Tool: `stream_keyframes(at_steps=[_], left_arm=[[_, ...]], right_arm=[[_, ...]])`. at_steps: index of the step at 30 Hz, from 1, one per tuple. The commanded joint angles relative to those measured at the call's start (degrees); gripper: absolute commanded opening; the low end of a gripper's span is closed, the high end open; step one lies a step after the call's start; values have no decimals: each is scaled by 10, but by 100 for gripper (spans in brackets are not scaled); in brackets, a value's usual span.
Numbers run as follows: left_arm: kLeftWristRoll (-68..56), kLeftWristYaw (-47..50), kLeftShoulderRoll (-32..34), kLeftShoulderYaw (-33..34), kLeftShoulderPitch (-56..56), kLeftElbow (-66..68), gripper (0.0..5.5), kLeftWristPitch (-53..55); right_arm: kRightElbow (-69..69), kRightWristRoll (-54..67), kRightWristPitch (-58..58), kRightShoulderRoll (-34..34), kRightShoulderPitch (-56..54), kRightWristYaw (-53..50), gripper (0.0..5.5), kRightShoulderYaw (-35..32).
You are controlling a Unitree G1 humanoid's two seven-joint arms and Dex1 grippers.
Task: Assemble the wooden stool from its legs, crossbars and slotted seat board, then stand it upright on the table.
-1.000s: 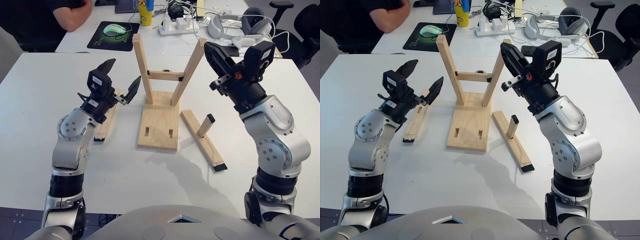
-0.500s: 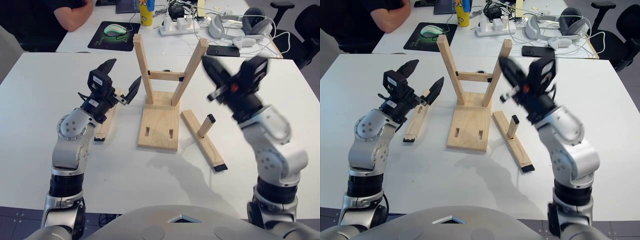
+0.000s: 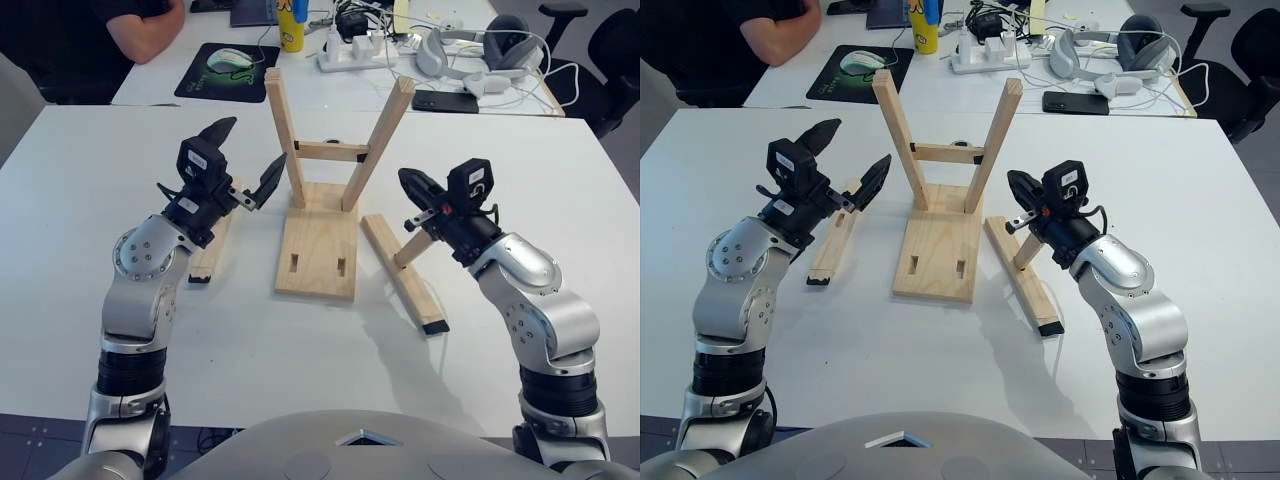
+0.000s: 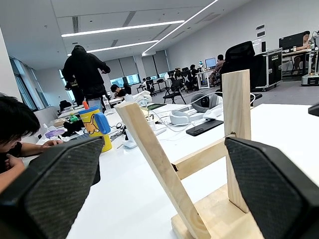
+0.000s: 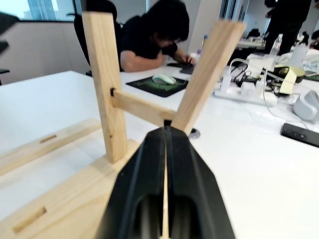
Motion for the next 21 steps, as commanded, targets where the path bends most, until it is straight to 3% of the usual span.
stream_keyframes(at_steps=[1,6,16,21], left_arm=[[8,6,-3,-1,-1,11,449,-6],[12,16,-7,1,2,11,449,-12],[19,33,-8,11,19,5,449,-22],[19,41,-7,18,31,-12,449,-18]], right_arm=[[14,25,2,14,-57,-4,22,-40],[94,-22,-28,-28,-50,-15,82,-112],[106,-14,90,-169,98,169,214,-59],[104,-27,135,-234,105,220,284,-37]])
